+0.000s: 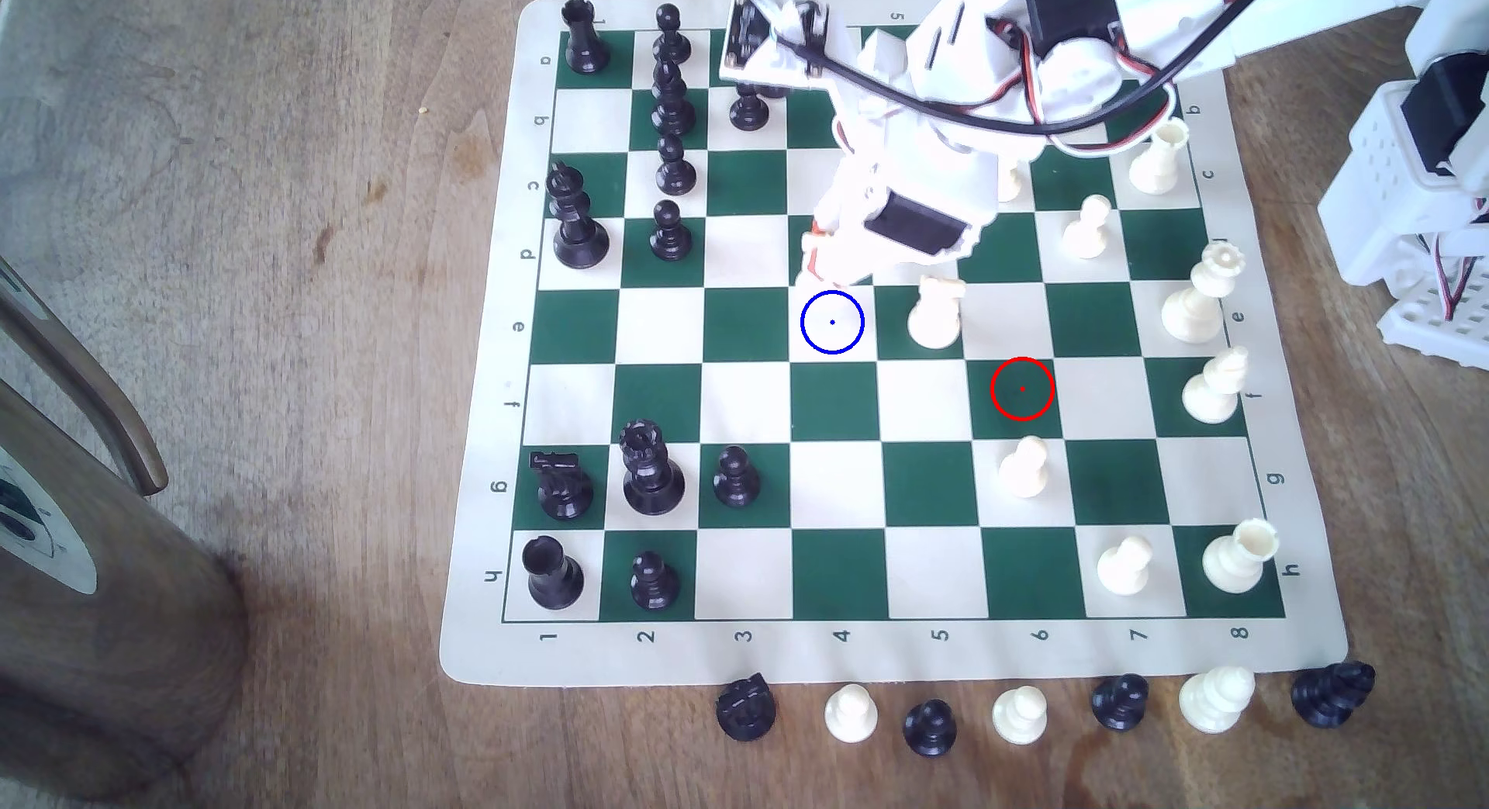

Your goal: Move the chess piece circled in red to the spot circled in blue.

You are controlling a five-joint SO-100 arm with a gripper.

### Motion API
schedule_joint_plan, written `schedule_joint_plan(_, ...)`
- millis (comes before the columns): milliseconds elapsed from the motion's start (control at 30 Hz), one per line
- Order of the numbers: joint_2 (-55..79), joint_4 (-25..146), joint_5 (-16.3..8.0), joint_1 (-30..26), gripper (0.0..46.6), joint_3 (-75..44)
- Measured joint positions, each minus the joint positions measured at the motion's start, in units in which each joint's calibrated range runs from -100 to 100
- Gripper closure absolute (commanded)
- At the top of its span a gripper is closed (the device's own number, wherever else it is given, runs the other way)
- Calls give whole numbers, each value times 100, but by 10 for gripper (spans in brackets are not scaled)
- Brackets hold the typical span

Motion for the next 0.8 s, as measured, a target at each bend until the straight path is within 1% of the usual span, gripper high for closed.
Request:
schedule_joint_plan(467, 176, -80, 0, -7, 447, 0)
schedule_joint_plan(600, 176, -80, 0, -155, 450, 0)
schedule_joint_plan(800, 176, -80, 0, -170, 447, 0)
